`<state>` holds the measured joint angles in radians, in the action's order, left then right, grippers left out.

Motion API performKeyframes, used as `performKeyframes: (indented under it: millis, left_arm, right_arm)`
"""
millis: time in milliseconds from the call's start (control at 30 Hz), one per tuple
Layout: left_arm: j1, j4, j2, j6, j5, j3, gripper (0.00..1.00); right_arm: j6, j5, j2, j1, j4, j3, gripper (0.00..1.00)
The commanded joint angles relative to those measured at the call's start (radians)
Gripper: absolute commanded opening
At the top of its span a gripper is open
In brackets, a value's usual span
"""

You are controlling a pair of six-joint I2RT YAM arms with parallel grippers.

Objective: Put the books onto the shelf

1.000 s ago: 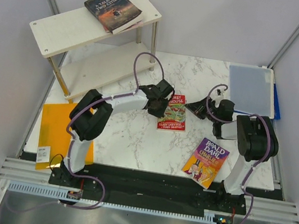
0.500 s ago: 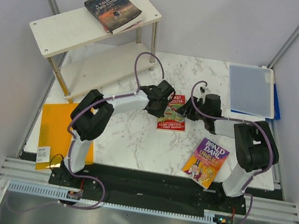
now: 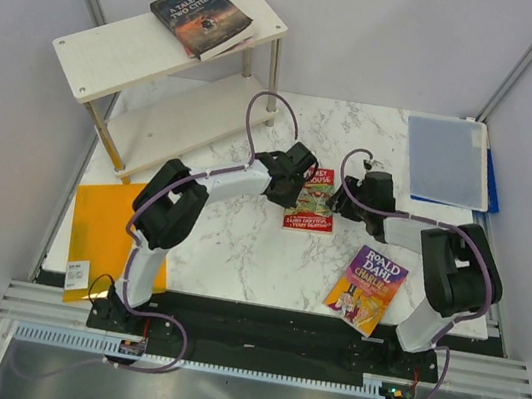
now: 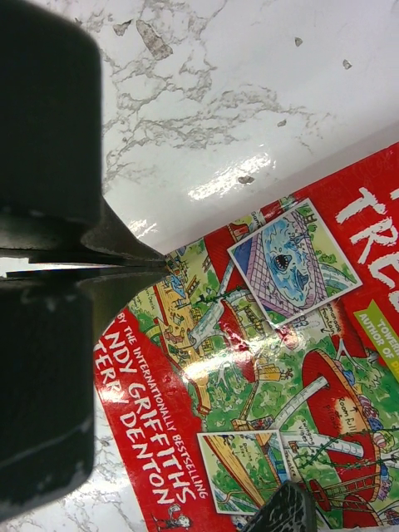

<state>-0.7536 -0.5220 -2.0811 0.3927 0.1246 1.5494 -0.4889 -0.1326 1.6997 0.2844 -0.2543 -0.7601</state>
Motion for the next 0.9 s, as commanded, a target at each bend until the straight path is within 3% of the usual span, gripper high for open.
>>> performKeyframes:
  millis: [0, 567, 867]
  left_arm:
    - [-0.016, -0.015, -0.066, -0.022, -0.005, 0.018, 0.02]
    - [-0.032, -0.058, -0.138, -0.034, 0.009, 0.081, 0.02]
    - [-0.035, -0.064, -0.146, -0.031, 0.010, 0.092, 0.02]
  right_arm:
    - [0.003, -0.059, 0.067, 0.007, -0.048, -0.022, 0.53]
    - [-0.028, -0.174, -0.112, 0.078, -0.063, -0.031, 0.54]
    - [-0.039, -0.206, -0.003, 0.085, -0.097, -0.039, 0.54]
